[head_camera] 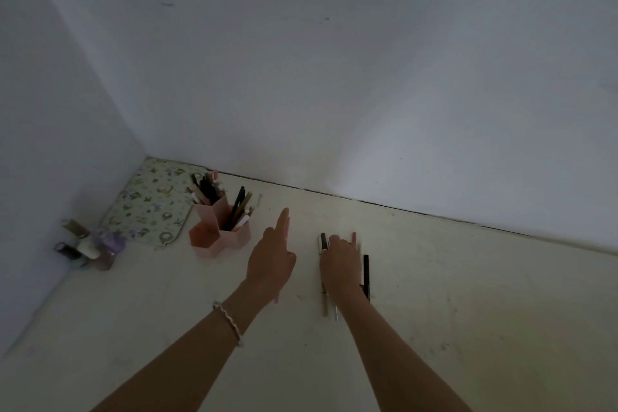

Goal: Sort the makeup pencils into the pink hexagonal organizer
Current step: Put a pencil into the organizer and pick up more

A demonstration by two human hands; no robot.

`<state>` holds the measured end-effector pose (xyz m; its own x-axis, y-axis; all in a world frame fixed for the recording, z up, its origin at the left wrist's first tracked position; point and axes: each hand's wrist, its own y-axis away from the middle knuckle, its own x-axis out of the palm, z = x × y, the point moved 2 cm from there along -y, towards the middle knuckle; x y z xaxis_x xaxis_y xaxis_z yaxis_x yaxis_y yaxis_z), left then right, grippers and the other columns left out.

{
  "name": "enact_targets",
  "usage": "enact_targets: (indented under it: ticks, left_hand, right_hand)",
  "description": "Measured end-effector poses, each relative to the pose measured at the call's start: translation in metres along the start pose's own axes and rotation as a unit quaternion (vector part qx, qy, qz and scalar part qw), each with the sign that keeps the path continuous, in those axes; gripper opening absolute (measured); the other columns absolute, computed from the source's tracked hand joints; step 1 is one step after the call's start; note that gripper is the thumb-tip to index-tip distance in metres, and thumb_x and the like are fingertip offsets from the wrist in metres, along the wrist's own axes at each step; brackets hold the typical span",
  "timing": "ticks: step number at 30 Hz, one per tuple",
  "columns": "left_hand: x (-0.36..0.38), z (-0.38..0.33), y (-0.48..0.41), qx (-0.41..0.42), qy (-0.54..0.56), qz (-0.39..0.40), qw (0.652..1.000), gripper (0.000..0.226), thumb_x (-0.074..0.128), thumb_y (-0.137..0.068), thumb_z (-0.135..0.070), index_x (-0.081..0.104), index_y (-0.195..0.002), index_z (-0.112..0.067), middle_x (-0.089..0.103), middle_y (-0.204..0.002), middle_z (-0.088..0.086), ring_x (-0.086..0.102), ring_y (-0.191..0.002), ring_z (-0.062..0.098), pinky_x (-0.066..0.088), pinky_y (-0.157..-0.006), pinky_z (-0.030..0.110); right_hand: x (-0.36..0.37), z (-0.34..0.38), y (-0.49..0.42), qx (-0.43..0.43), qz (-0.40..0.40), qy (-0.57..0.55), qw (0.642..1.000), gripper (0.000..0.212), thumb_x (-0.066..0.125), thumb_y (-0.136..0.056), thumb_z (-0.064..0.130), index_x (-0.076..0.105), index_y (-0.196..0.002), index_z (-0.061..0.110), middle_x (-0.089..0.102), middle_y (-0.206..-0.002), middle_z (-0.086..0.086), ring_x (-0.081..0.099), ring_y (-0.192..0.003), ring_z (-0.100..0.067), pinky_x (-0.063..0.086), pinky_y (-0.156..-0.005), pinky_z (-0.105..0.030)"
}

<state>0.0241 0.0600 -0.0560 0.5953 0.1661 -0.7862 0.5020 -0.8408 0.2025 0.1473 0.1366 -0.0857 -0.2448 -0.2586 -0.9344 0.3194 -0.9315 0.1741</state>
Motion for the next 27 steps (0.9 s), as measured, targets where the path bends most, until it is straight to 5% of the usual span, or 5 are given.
enact_targets:
  ticks: [6,14,18,22,27]
  left_hand:
    - [-0.011,0.002,0.0,0.031,0.084,-0.033,0.995,0.081,0.058,-0.084,-0.006,0.022,-0.151,-0.035,0.051,-0.1,0.0,0.058,-0.077,0.013,0.055,-0.067,0.026]
    - [-0.11,0.021,-0.01,0.17,0.216,-0.339,0.9,0.069,0.057,-0.088,-0.018,0.028,-0.148,-0.038,0.06,-0.106,0.001,0.062,-0.075,0.004,0.052,-0.066,0.01]
    - [-0.126,0.036,-0.017,0.156,0.133,-0.377,0.903,0.063,0.059,-0.091,-0.011,0.033,-0.146,-0.029,0.062,-0.108,0.004,0.061,-0.086,0.012,0.053,-0.077,0.022]
    - [-0.114,0.049,-0.013,0.191,-0.077,-0.381,0.901,0.03,0.054,-0.089,-0.019,0.066,-0.116,-0.012,0.059,-0.122,0.012,0.056,-0.113,0.031,0.045,-0.097,0.046]
    - [-0.124,0.057,-0.003,0.127,-0.016,-0.426,0.896,0.042,0.046,-0.076,-0.003,0.065,-0.113,-0.009,0.057,-0.127,0.014,0.05,-0.121,0.033,0.036,-0.1,0.043]
  right_hand:
    - [-0.003,0.008,-0.004,0.026,-0.003,-0.094,0.995,0.021,0.044,-0.098,0.012,0.061,-0.11,0.007,0.064,-0.111,-0.008,0.06,-0.103,-0.022,0.043,-0.092,-0.031]
    - [-0.064,0.047,-0.012,-0.017,-0.187,-0.342,0.921,0.032,0.045,-0.098,0.014,0.049,-0.13,0.016,0.057,-0.084,0.003,0.056,-0.072,-0.016,0.047,-0.068,-0.031]
    - [-0.075,0.066,-0.009,-0.053,-0.215,-0.416,0.882,0.023,0.047,-0.099,0.014,0.048,-0.119,0.022,0.057,-0.08,0.005,0.05,-0.059,-0.009,0.043,-0.057,-0.025]
    - [-0.079,0.085,0.003,-0.094,-0.233,-0.454,0.855,0.016,0.051,-0.097,0.012,0.051,-0.11,0.021,0.06,-0.081,0.008,0.054,-0.065,-0.002,0.043,-0.06,-0.01]
    - [-0.086,0.123,0.017,-0.159,-0.259,-0.504,0.808,0.019,0.057,-0.095,0.01,0.052,-0.109,0.022,0.064,-0.088,0.013,0.063,-0.078,-0.005,0.048,-0.071,-0.011]
